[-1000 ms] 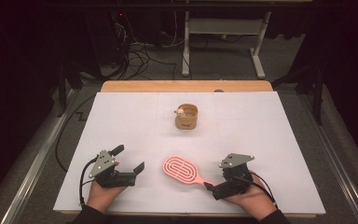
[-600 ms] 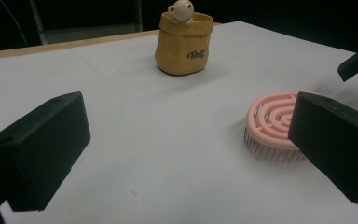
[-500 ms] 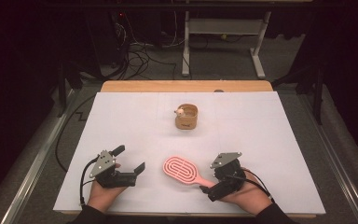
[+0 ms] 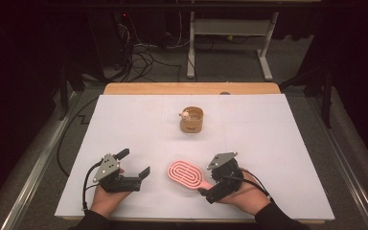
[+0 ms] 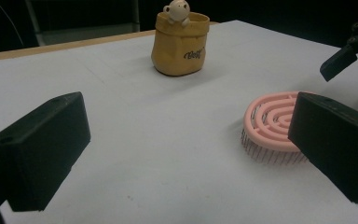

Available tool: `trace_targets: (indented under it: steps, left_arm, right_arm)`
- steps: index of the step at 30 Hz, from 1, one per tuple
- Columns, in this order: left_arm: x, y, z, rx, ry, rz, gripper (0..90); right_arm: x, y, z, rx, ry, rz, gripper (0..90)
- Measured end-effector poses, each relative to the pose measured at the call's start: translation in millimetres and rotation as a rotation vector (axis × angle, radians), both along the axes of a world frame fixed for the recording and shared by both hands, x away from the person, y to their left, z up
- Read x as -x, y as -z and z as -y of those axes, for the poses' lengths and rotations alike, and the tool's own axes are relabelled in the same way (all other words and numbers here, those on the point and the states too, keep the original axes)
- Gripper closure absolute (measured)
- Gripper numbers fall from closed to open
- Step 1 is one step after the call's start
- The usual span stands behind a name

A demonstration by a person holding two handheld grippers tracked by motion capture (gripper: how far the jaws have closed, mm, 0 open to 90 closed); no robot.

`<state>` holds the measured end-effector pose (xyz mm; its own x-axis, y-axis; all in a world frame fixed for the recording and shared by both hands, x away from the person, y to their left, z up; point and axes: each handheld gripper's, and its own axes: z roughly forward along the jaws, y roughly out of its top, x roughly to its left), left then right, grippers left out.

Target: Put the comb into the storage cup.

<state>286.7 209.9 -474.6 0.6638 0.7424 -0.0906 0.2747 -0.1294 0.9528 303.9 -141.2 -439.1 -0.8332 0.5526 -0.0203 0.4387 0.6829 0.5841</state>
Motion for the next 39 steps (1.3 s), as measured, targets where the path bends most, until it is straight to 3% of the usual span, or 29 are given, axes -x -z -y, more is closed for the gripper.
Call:
trace_targets:
  steps: [11,19,30,39]
  left_arm:
    - [-0.7,-0.3,-0.5,0.006,0.004,0.008,0.0]
    - [-1.3,0.0,0.2,0.007,0.002,0.005,0.0]
    - [-1.0,0.1,0.5,0.009,0.006,0.001,0.0]
    - [-1.5,0.7,1.3,0.011,0.009,-0.004,0.0]
  right_arm:
    - [-7.1,-0.8,-20.5,0.026,-0.036,-0.003,0.0]
    - [-15.3,2.9,-35.5,0.025,-0.055,-0.042,0.0]
    - [-21.9,5.7,-56.6,0.068,-0.093,-0.049,0.1]
    - [-27.6,5.1,-67.0,0.064,-0.103,-0.056,2.4]
